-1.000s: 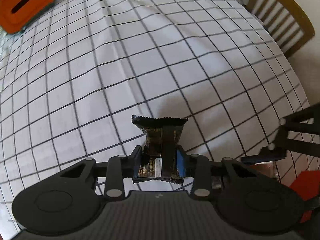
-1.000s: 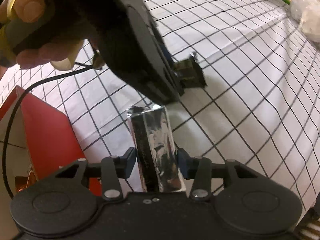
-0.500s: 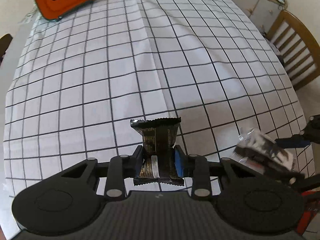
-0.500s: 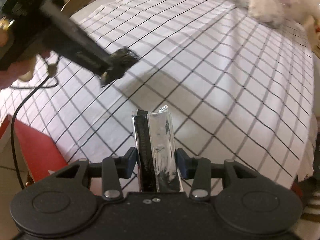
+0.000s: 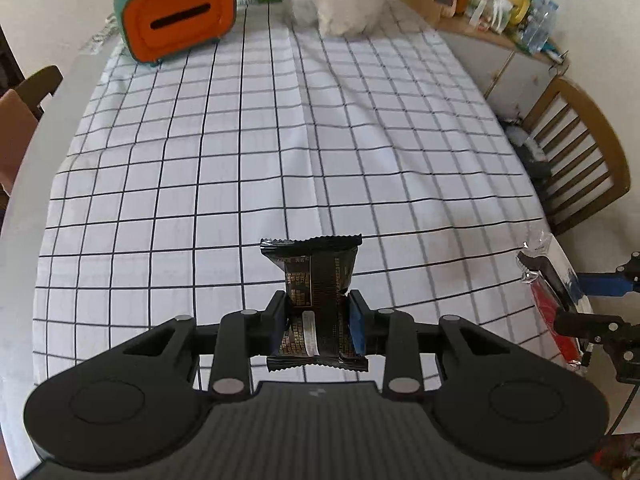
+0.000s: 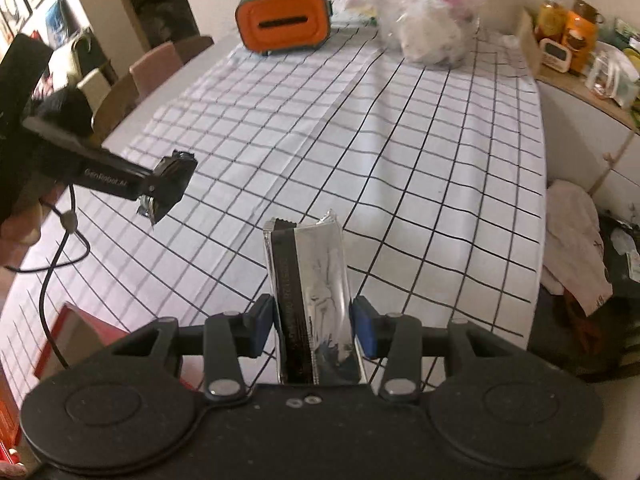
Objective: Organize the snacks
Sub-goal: 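Lift both held snacks and carry them over the white box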
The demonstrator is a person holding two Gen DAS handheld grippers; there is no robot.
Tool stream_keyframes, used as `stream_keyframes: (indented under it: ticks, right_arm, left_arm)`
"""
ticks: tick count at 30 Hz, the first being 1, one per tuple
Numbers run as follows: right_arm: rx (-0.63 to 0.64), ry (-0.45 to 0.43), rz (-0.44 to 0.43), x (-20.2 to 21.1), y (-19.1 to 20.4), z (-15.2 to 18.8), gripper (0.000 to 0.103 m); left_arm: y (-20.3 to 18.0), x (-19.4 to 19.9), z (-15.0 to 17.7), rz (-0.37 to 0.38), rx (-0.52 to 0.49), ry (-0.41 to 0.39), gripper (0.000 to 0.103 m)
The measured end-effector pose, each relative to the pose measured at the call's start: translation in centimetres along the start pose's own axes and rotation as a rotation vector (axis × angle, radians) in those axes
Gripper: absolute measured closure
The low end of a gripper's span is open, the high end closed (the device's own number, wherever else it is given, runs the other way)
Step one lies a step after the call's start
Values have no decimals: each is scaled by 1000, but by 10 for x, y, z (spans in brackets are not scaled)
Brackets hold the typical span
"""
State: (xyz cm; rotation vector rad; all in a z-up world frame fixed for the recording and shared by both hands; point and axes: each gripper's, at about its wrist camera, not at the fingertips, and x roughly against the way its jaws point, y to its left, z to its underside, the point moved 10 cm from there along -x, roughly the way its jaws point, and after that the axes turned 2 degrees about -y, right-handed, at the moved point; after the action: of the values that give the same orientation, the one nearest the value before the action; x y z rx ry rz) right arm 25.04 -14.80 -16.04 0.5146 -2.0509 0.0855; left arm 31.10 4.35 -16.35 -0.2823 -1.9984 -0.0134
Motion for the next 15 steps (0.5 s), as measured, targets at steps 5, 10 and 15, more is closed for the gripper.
stream_keyframes:
  ticks: [5,10,15]
  right_arm:
    - [-46,-34,-3,29,5,3,61]
    - [-65,-66,-20,54,14,11,61]
    - [-59,-86,-53,76,28,27,61]
  left_arm:
    - [-12,36,7,-21,12,-47,72]
    - [-28,70,23,-57,5,-77,72]
    - [-46,95,49,-67,-7,-87,72]
